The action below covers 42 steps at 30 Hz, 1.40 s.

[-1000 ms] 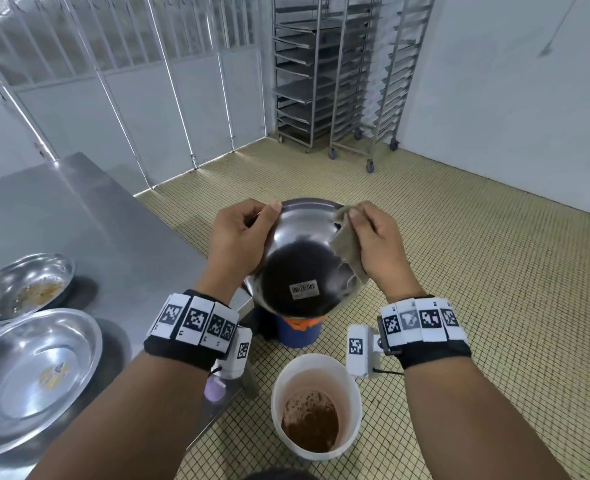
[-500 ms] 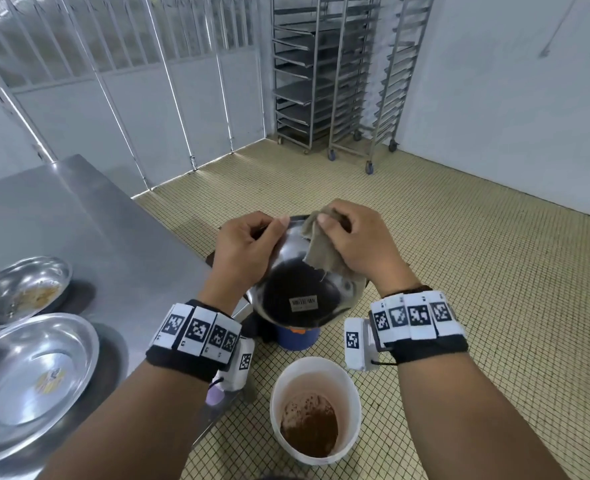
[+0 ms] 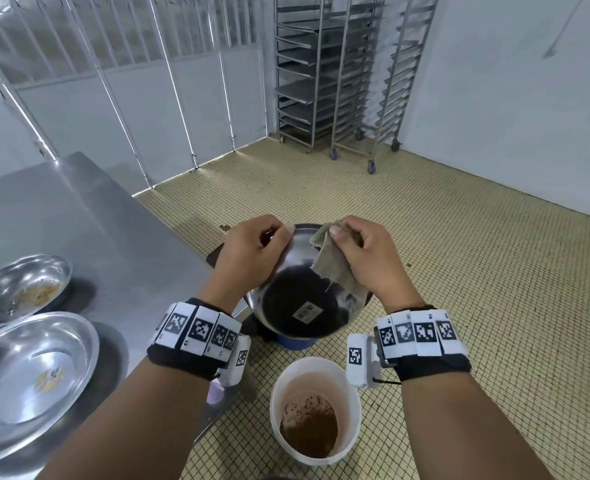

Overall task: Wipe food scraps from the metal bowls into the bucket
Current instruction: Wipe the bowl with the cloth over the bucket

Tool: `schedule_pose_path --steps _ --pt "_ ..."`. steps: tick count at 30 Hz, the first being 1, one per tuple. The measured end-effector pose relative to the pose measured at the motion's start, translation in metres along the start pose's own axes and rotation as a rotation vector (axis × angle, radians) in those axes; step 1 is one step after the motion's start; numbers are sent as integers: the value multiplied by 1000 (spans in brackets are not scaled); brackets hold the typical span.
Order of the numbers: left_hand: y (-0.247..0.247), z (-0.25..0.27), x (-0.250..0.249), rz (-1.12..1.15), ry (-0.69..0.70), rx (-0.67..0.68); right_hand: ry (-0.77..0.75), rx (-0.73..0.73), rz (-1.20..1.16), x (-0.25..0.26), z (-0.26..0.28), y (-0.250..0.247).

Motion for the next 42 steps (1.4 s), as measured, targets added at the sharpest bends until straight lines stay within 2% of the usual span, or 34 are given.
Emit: schedule_pose_path --steps 1,3,5,7,9,12,14,18,20,21,25,26,31,33,35,37,39,40,42 --pt "1 -1 -4 46 -4 12 -19 -16 41 2 0 -1" --pt "-3 -3 -7 156 -49 -11 9 -40 -86 4 6 -3" --pt "-13 -6 -1 231 -119 -117 109 -66 -309 -5 14 -5" --pt "-21 -6 11 287 -202 -215 188 -120 -373 -20 18 -6" --pt "-18 -2 14 291 -206 -211 202 -125 -316 -23 15 -4" --pt "-4 4 2 214 -113 -84 25 -32 -71 -3 0 1" --pt "-3 4 -4 221 -99 -84 -50 -9 20 7 -5 0" --pt "-28 -4 15 383 -216 -298 166 -99 -314 -16 9 -11" --pt "-29 -2 21 388 -231 -301 239 -118 -320 -25 14 -8" --pt "-26 0 20 374 -227 -279 230 -126 -290 -24 12 -7" --pt "-9 8 0 312 -151 -158 -67 -48 37 17 -7 -4" --pt "-9 8 -1 329 -148 -162 -86 -54 64 19 -8 -4" --pt "-24 8 24 411 -276 -344 156 -184 -302 -15 3 -19" --pt "-24 10 26 340 -245 -325 165 -197 -292 -16 6 -21" --pt "-24 7 19 197 -141 -269 135 -183 -275 -9 4 -23" --pt "-22 2 6 74 -33 -185 50 -124 -230 7 0 -22" --pt "-15 -1 -11 -6 58 -80 -74 -69 -65 20 -3 -17" --pt "-11 -2 -17 -2 73 -49 -120 -58 17 24 -3 -14" --pt "-11 -3 -20 124 7 -38 -145 -58 54 28 0 -11"
Point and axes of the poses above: each hand's wrist, its own z-axis away from the middle knuckle, its own y-axis out of the palm, x = y × z, the point moved 8 cm from there along -z, towards the middle knuckle, and after that the axes turned 13 degrees about -x, right-handed, at the moved point
